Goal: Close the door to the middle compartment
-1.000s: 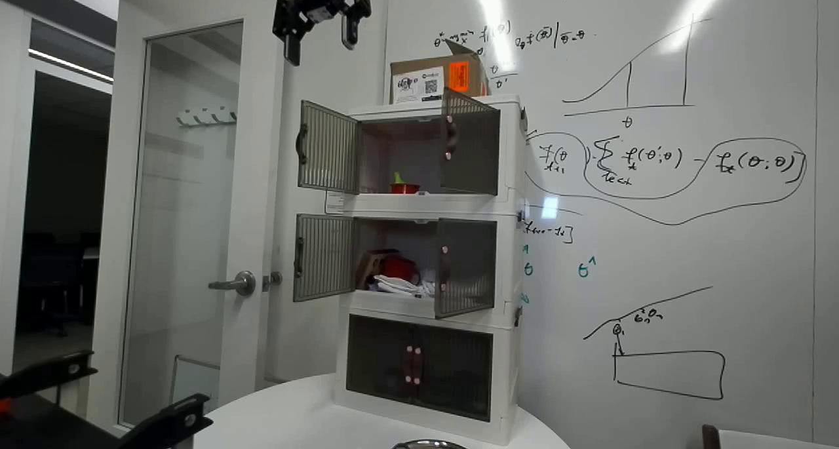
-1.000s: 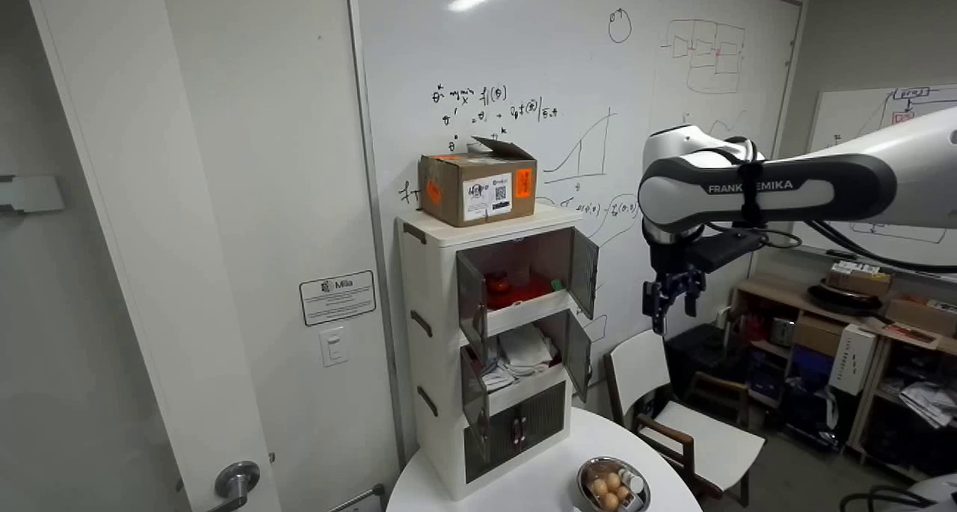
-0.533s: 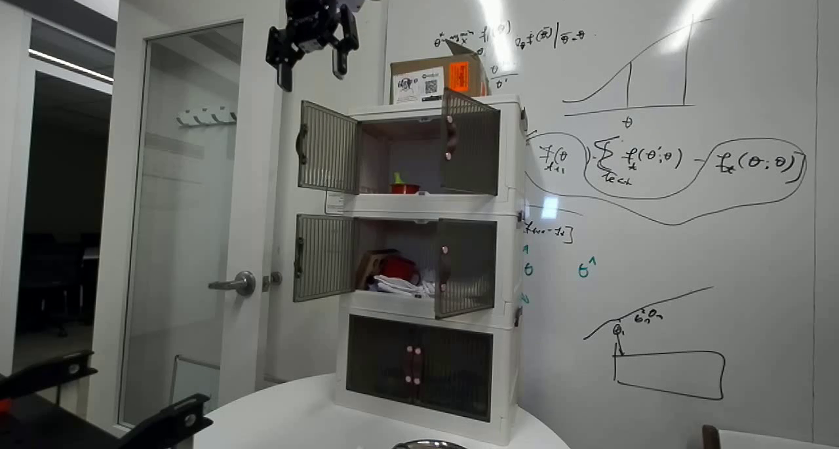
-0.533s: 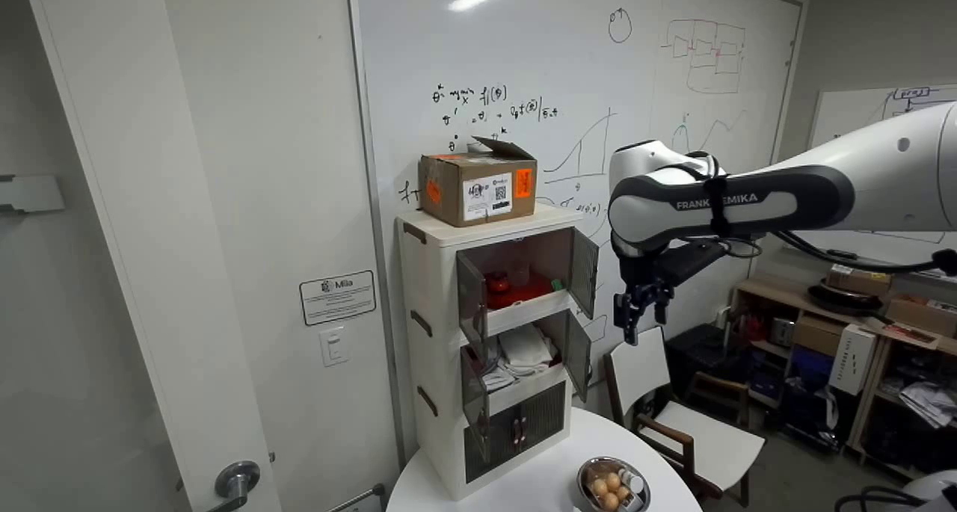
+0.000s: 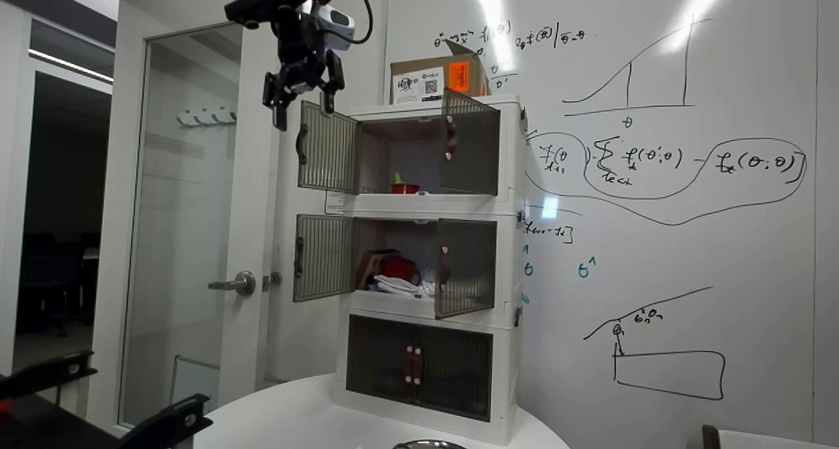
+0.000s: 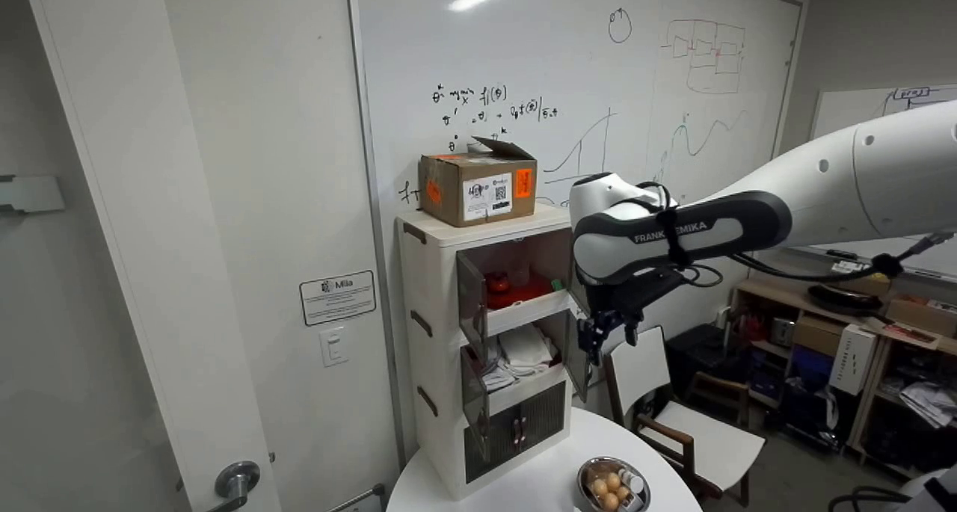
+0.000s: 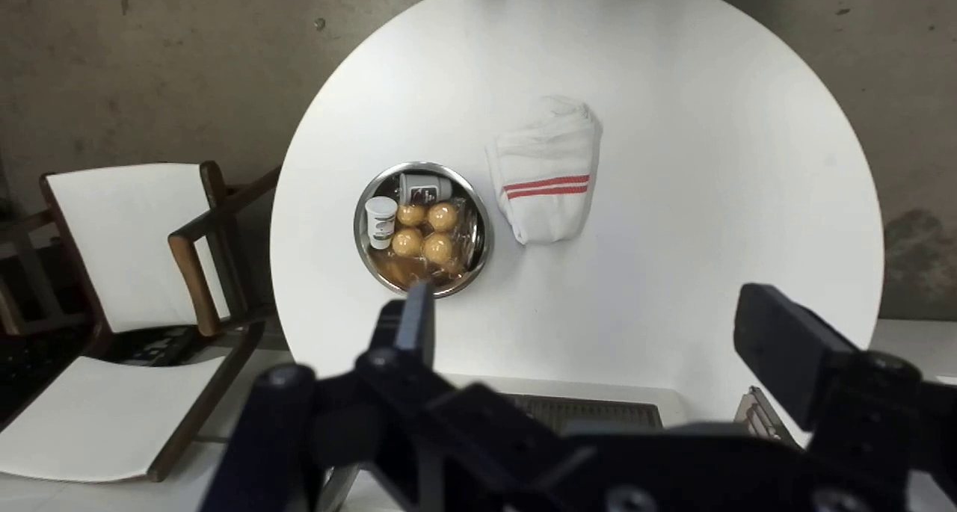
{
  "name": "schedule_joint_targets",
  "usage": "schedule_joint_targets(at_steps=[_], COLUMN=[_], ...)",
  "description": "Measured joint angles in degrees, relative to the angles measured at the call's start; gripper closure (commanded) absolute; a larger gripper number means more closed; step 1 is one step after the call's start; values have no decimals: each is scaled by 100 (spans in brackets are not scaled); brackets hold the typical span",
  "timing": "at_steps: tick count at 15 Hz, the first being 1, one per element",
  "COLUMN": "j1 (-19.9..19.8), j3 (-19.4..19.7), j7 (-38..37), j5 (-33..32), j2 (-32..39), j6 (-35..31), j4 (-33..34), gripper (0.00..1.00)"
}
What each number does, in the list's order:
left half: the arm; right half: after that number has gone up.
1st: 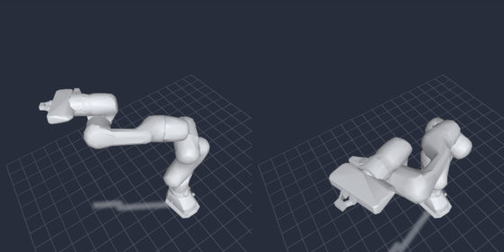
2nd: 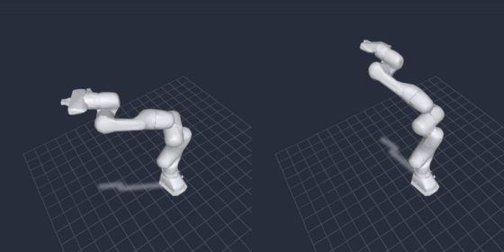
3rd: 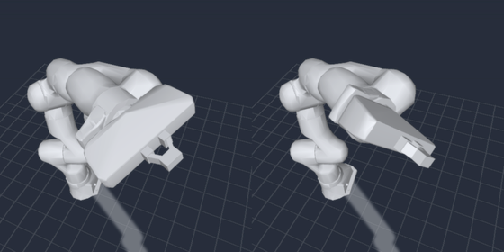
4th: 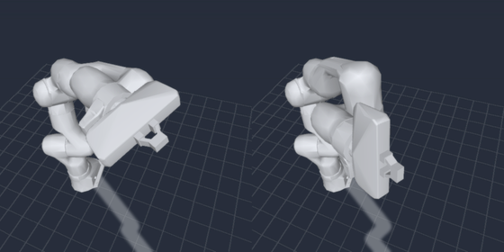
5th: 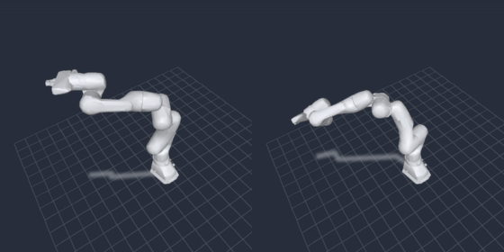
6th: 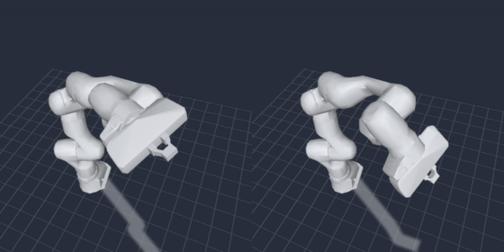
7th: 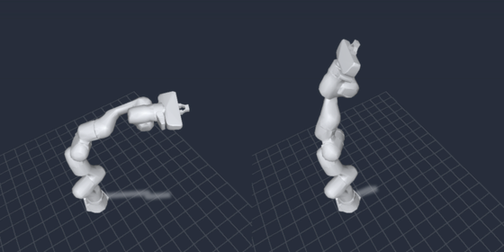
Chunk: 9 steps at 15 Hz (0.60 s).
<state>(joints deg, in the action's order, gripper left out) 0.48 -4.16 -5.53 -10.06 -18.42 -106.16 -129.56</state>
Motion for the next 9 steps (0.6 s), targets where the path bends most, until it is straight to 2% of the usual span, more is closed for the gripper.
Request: schedule_joint_targets(at_steps=[5, 9], j1=[125, 410], j3=[-405, -547], j7=[-1102, -1209], j5=[-5, 237], j2=[466, 944], j6=[-661, -1018], j4=[-302, -464], gripper=[0, 0])
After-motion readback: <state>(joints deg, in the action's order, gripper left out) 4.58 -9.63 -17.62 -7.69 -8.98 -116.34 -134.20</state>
